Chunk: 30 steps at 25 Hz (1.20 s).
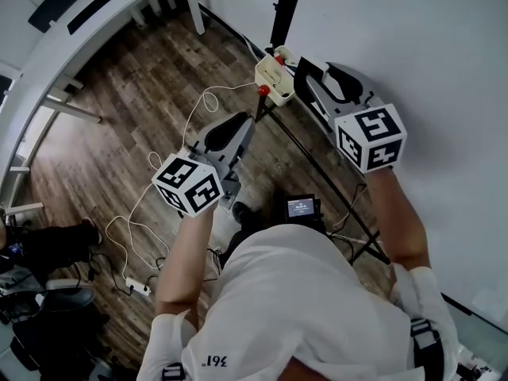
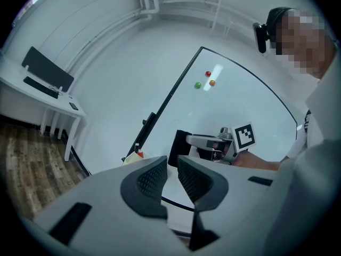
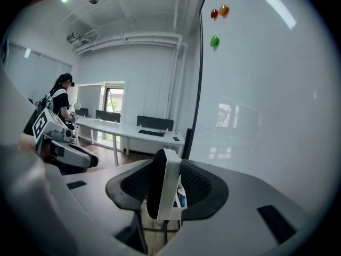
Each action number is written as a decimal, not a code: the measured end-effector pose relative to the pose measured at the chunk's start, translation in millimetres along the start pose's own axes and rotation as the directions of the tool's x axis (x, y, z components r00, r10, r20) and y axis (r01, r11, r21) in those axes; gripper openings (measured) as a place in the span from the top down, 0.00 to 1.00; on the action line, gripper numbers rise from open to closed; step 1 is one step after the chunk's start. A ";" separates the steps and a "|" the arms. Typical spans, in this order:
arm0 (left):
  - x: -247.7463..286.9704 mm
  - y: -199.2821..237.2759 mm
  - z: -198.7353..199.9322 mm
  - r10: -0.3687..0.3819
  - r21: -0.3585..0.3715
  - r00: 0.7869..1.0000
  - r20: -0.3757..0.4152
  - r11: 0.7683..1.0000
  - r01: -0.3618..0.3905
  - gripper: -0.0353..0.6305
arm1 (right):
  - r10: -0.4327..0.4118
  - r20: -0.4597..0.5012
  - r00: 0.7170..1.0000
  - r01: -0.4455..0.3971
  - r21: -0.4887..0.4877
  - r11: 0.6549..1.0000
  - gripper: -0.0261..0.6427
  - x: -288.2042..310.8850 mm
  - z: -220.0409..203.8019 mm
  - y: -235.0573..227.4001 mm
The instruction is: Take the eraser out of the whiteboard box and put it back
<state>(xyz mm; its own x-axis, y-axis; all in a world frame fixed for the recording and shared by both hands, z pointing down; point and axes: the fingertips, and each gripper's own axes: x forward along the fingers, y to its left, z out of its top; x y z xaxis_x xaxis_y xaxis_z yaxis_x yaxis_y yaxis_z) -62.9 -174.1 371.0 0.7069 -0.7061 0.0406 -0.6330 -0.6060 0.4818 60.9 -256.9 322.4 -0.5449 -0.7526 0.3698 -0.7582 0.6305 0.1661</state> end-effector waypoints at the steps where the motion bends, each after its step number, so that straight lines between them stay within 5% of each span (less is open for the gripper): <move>1: 1.7 1.4 0.0 0.000 -0.002 1.000 -0.001 1.000 0.000 0.87 | 0.001 -0.004 1.000 -0.001 -0.003 1.000 0.70 4.6 -0.1 -0.4; 13: 28.4 23.3 -8.5 0.009 0.029 1.000 -0.018 1.000 -0.009 0.87 | 0.021 -0.061 0.998 -0.021 -0.003 1.000 0.70 58.7 -14.2 0.8; 30: 31.4 40.1 -34.7 0.007 -0.036 0.998 -0.070 0.999 -0.010 0.80 | 0.017 -0.191 0.981 -0.021 -0.019 1.000 0.70 108.9 -58.2 11.7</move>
<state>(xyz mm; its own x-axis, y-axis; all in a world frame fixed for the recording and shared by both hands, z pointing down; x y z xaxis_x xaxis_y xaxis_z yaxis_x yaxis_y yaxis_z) -55.0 -207.8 422.0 0.7224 -0.6834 0.1050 -0.6283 -0.5854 0.5124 13.6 -320.4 417.9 -0.4794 -0.6914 0.5405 -0.7396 0.6498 0.1754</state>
